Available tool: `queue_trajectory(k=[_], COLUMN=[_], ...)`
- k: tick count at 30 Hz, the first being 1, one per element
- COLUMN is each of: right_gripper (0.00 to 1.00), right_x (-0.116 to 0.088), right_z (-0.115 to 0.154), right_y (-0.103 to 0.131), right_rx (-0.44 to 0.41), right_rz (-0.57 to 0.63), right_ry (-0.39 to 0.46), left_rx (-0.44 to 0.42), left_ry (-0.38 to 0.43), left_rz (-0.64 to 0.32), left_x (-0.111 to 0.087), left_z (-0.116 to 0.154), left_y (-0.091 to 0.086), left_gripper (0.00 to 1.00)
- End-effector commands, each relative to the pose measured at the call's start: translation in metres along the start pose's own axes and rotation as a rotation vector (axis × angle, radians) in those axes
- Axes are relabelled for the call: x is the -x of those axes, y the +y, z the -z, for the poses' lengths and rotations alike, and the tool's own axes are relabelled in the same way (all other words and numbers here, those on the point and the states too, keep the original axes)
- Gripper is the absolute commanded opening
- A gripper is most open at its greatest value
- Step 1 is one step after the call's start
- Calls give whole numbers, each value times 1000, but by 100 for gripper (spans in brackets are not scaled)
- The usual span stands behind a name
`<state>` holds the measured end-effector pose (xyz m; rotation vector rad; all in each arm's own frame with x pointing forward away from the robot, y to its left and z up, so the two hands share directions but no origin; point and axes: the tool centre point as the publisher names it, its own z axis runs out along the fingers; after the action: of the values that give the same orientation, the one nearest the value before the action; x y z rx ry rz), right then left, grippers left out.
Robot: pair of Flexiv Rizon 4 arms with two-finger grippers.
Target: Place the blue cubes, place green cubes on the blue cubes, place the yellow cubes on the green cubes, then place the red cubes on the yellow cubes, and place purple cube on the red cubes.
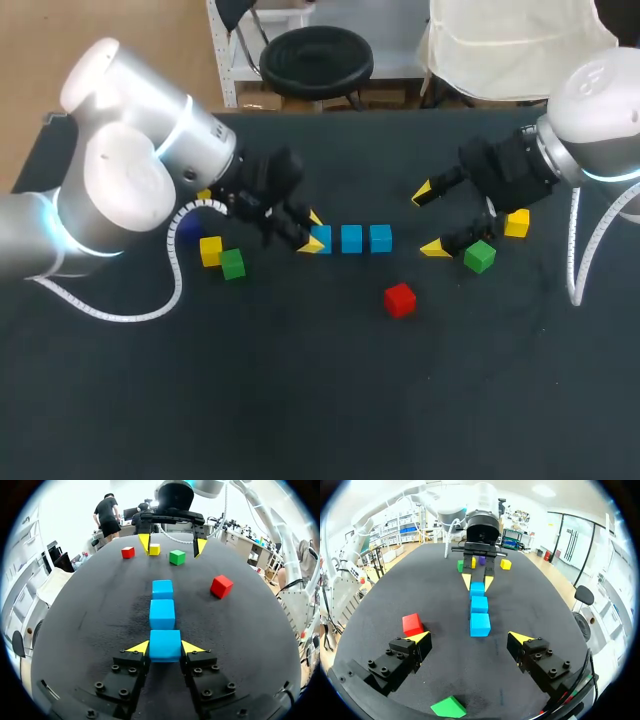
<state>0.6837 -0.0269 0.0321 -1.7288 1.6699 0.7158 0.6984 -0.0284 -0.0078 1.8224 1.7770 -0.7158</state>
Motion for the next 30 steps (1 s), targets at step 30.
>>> queue_trajectory(k=[30], right_gripper=[100], right_x=[0], right_z=[0], right_y=[0], right_rx=[0], right_rz=[1], right_ry=[-2], left_rx=[23], left_ry=[3], left_rz=[3], left_x=[-2], left_z=[-3], left_y=[6], left_gripper=[0])
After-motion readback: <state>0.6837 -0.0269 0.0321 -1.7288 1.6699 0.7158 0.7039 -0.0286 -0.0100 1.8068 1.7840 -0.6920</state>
